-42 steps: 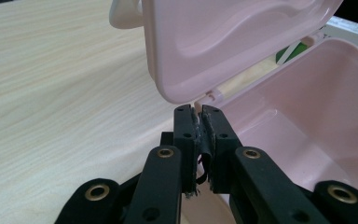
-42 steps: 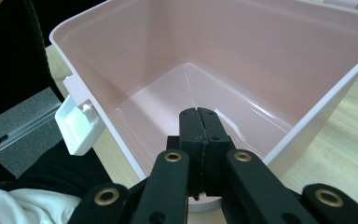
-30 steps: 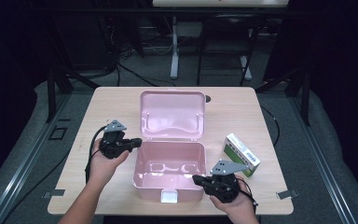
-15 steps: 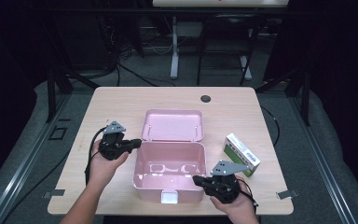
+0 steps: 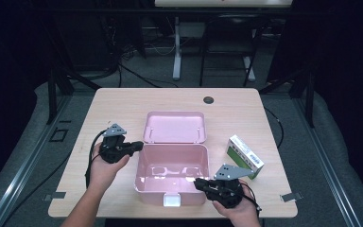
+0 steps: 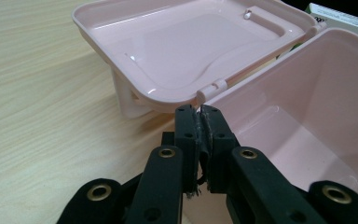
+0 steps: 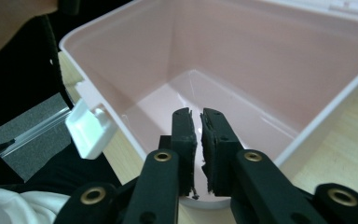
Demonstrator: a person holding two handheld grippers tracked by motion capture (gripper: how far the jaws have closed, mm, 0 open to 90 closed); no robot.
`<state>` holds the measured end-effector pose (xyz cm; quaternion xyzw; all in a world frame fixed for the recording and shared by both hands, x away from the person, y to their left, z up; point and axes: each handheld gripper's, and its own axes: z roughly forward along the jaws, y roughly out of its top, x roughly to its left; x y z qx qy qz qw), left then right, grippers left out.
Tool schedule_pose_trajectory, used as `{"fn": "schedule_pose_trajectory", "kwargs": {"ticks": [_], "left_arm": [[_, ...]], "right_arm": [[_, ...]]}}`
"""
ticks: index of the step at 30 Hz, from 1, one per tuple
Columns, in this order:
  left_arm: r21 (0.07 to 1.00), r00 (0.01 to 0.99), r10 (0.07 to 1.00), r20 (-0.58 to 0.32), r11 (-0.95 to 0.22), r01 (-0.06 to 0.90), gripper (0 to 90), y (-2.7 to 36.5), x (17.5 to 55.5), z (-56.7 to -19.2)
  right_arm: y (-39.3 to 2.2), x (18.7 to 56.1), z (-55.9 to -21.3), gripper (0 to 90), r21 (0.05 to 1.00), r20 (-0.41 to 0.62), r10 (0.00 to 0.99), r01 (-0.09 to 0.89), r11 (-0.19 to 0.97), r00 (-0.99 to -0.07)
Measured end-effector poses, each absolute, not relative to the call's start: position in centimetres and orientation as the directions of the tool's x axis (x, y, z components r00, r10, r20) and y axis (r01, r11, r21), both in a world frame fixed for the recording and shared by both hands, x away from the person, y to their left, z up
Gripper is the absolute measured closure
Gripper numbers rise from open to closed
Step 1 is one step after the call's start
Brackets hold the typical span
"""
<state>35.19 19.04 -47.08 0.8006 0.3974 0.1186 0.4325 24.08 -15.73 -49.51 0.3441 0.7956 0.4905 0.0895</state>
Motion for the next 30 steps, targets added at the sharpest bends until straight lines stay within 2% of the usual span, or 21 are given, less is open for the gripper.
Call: {"fn": "schedule_pose_trajectory", "kwargs": {"ticks": [9, 13, 21, 25, 30], "left_arm": [[0.812, 0.667, 0.722, -0.183, -0.271, 0.516, 74.4, 20.1, 33.6, -46.6], [0.813, 0.663, 0.724, -0.188, -0.264, 0.519, 64.1, 20.8, 33.2, -46.5], [0.805, 0.671, 0.719, -0.181, -0.283, 0.521, 51.3, 21.5, 32.9, -46.5], [0.798, 0.673, 0.718, -0.179, -0.295, 0.526, 51.8, 21.6, 32.9, -46.5], [0.792, 0.69, 0.703, -0.174, -0.316, 0.522, 51.7, 21.9, 32.7, -46.1]], "right_arm": [[-16.7, 24.0, -47.6, 70.4, 0.866, 0.204, 0.63, 0.438, 0.241, -0.749], [-17.7, 24.3, -46.7, 61.3, 0.869, 0.205, 0.639, 0.438, 0.229, -0.741], [-20.0, 24.9, -46.2, 50.5, 0.885, 0.168, 0.712, 0.422, 0.195, -0.681], [-21.0, 25.3, -46.3, 46.5, 0.893, 0.161, 0.735, 0.414, 0.175, -0.658], [-21.4, 25.8, -46.4, 45.1, 0.874, 0.124, 0.753, 0.43, 0.226, -0.647]]}}
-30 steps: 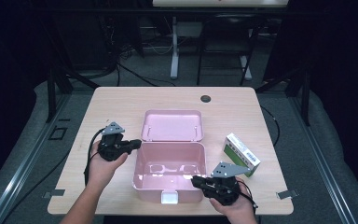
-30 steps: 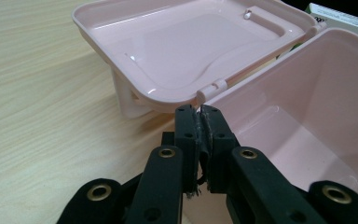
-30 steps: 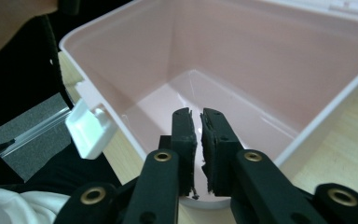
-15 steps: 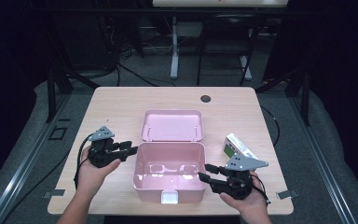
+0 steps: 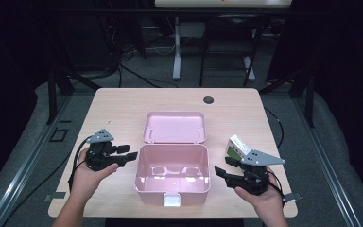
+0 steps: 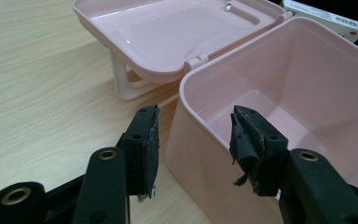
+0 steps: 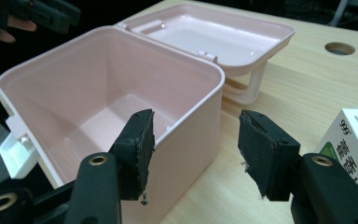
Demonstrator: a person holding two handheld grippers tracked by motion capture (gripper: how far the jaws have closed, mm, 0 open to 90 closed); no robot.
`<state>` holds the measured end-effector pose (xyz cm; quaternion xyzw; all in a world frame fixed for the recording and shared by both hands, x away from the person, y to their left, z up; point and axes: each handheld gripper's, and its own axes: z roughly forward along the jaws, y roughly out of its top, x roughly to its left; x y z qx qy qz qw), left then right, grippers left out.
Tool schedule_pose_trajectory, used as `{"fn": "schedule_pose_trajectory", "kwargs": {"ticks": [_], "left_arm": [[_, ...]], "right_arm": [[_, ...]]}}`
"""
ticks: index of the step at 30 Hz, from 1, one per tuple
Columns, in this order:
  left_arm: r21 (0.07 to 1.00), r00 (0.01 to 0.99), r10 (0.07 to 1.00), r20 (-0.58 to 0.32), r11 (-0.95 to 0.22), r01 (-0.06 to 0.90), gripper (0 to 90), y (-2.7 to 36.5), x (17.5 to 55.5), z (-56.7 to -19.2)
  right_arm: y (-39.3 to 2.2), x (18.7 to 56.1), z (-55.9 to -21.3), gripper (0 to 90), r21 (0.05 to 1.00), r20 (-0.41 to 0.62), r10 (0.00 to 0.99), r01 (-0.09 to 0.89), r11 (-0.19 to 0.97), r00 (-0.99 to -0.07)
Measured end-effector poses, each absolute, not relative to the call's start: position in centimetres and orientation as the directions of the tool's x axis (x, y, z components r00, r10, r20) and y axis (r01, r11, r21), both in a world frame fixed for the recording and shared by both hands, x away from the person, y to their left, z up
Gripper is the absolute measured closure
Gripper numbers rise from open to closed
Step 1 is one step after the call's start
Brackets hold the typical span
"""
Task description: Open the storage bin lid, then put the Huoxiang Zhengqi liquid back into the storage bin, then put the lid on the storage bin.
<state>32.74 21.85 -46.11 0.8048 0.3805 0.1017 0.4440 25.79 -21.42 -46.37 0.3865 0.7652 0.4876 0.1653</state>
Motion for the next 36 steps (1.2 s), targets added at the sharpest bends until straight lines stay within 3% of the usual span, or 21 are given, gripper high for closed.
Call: {"fn": "schedule_pose_trajectory", "kwargs": {"ticks": [13, 18, 36], "left_arm": [[0.778, 0.674, 0.73, -0.113, -0.358, 0.517, 48.3, 22.2, 32.0, -45.0], [0.78, 0.662, 0.74, -0.116, -0.345, 0.522, 45.0, 22.5, 32.0, -44.8], [0.796, 0.682, 0.712, -0.167, -0.312, 0.519, 44.9, 23.5, 31.8, -43.9]], "right_arm": [[-21.3, 27.3, -45.0, 39.5, 0.849, 0.059, 0.768, 0.436, 0.297, -0.638], [-21.3, 28.2, -44.1, 33.8, 0.815, 0.039, 0.764, 0.462, 0.349, -0.645], [-21.0, 31.0, -41.7, 31.1, 0.684, 0.001, 0.751, 0.548, 0.481, -0.66]]}}
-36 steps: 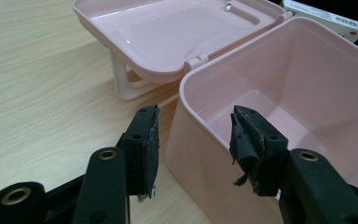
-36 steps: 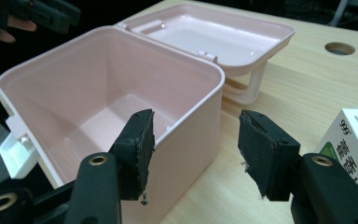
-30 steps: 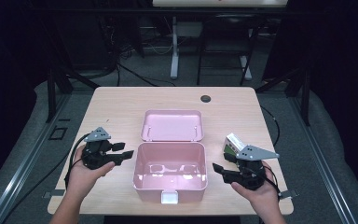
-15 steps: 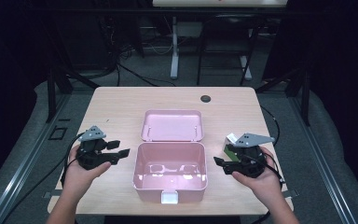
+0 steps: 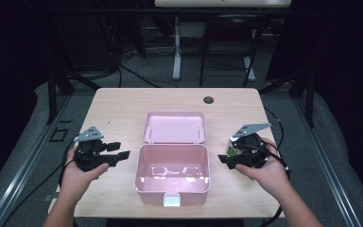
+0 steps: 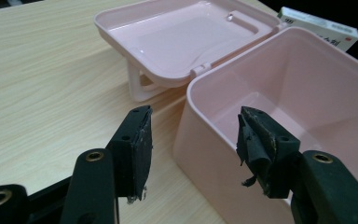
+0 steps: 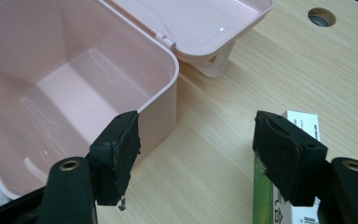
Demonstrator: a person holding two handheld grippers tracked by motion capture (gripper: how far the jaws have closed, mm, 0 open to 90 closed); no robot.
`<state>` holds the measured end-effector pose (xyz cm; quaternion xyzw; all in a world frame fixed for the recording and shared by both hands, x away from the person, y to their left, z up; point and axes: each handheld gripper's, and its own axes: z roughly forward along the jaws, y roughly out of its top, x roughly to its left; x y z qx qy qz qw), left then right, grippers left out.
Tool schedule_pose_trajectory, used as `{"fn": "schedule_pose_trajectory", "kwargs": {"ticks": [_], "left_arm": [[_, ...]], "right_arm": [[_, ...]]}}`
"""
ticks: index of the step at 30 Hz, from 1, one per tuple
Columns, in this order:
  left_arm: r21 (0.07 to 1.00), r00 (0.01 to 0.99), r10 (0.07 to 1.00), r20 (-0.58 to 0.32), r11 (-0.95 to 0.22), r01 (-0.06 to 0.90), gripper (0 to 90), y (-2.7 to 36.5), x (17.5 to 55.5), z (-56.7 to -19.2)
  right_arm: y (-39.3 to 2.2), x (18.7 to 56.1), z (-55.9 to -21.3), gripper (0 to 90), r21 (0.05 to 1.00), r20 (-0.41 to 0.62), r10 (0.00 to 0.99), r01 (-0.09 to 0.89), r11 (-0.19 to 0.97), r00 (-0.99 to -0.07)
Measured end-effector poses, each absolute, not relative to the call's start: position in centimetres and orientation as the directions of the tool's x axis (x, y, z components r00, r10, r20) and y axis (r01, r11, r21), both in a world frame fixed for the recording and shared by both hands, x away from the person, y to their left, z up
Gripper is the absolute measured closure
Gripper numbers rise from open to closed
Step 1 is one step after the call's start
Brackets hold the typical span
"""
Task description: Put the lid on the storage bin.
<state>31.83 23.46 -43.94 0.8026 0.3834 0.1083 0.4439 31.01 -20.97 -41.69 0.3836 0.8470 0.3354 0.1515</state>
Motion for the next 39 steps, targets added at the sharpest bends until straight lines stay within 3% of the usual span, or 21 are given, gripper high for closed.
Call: {"fn": "schedule_pose_trajectory", "kwargs": {"ticks": [18, 32, 39], "left_arm": [[0.794, 0.681, 0.714, -0.161, -0.317, 0.52, 44.5, 23.4, 31.8, -43.9], [0.791, 0.671, 0.723, -0.161, -0.312, 0.526, 44.6, 23.9, 32.2, -44.3], [0.796, 0.665, 0.729, -0.162, -0.301, 0.524, 44.6, 24.2, 32.1, -44.2]], "right_arm": [[-20.2, 33.8, -39.7, 30.4, 0.575, -0.058, 0.743, 0.586, 0.571, -0.667], [-19.6, 35.4, -37.2, 30.1, 0.446, -0.124, 0.733, 0.622, 0.643, -0.669], [-19.8, 36.5, -37.2, 32.0, 0.368, -0.107, 0.729, 0.655, 0.66, -0.676]]}}
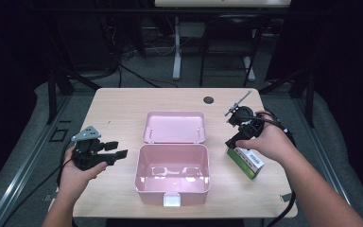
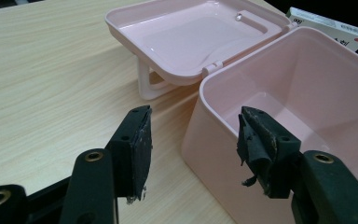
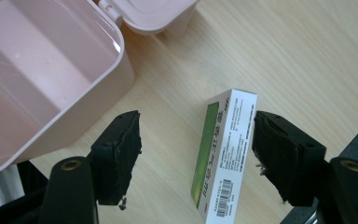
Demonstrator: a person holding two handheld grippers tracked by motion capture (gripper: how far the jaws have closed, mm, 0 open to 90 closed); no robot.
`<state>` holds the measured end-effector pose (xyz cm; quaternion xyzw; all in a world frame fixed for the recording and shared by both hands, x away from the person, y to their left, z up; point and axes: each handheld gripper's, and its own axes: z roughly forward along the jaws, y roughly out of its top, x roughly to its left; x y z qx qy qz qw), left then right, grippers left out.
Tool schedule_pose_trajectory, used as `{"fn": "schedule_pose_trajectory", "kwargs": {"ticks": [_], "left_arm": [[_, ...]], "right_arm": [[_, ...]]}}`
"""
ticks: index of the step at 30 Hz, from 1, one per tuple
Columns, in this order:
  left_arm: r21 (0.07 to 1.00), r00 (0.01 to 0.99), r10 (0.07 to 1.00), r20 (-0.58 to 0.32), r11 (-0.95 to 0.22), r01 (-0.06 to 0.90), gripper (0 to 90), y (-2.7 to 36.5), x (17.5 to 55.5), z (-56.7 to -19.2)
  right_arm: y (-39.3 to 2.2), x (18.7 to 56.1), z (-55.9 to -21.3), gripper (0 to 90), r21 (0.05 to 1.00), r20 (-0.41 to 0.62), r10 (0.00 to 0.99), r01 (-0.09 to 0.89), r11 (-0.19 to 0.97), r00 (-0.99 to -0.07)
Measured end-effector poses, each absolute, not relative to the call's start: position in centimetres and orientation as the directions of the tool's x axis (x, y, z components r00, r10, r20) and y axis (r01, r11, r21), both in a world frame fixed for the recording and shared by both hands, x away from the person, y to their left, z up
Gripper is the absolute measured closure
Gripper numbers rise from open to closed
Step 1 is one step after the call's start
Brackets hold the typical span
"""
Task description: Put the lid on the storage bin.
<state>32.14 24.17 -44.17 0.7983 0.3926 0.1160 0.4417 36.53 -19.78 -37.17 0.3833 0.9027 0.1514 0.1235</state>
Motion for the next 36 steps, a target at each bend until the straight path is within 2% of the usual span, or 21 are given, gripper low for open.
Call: {"fn": "schedule_pose_trajectory", "kwargs": {"ticks": [9, 22, 36], "left_arm": [[0.795, 0.668, 0.726, -0.162, -0.305, 0.524, 44.6, 24.2, 32.1, -44.1], [0.791, 0.664, 0.727, -0.173, -0.299, 0.533, 44.6, 24.7, 32.3, -44.3], [0.79, 0.663, 0.727, -0.176, -0.297, 0.536, 44.6, 24.7, 32.3, -44.3]], "right_arm": [[-20.4, 38.0, -37.7, 33.3, 0.3, -0.069, 0.76, 0.713, 0.634, -0.647], [-21.1, 39.8, -38.5, 35.5, 0.223, -0.074, 0.79, 0.762, 0.608, -0.609], [-22.8, 40.8, -39.0, 38.0, 0.193, -0.073, 0.82, 0.799, 0.57, -0.567]]}}
